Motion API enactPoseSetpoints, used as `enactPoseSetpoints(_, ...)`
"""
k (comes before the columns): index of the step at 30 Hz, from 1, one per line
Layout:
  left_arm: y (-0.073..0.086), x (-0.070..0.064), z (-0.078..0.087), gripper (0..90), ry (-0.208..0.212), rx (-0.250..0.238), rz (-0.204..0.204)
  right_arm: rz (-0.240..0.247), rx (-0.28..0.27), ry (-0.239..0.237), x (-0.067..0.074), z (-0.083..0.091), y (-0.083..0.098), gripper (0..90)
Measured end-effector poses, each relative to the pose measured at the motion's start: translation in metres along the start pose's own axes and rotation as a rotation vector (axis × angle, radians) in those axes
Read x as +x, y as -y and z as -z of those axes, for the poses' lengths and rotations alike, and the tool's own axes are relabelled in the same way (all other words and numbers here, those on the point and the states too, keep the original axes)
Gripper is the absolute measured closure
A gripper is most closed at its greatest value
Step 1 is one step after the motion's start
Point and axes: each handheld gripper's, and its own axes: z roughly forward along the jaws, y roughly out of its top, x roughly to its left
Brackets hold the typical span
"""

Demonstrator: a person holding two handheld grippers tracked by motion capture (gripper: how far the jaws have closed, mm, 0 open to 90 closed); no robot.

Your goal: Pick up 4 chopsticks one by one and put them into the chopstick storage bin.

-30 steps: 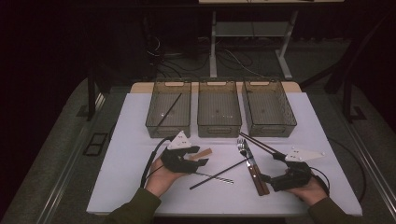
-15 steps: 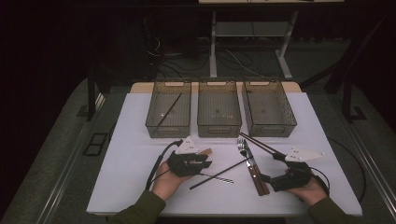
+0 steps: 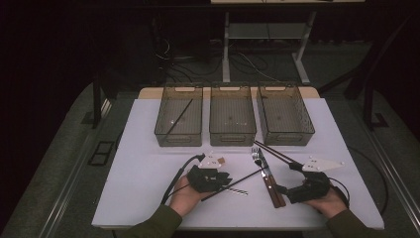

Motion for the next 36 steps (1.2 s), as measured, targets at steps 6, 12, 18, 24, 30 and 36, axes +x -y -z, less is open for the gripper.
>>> enactPoseSetpoints(6,0.001,0.000,-0.004,74.2,0.012,0.005,0.014,0.000,0.000,0.000,0.000,0.000,0.000,0.4)
enactPoseSetpoints(12,0.002,-0.001,-0.008,73.8,0.023,0.013,0.023,0.000,0.000,0.000,0.000,0.000,0.000,0.4)
enactPoseSetpoints(18,0.003,-0.002,-0.013,73.9,0.016,0.036,0.019,0.000,-0.001,-0.001,0.000,0.000,0.000,0.4)
enactPoseSetpoints(24,0.004,-0.003,-0.018,74.5,0.011,0.054,0.008,0.001,0.000,0.000,0.000,0.000,0.000,0.4)
enactPoseSetpoints(30,0.004,-0.003,-0.019,76.3,-0.001,0.074,-0.012,0.001,-0.001,-0.001,0.000,0.000,0.000,0.4)
enactPoseSetpoints(36,0.004,-0.003,-0.020,78.8,-0.012,0.074,-0.026,0.001,-0.001,0.000,0.000,0.000,0.000,0.4)
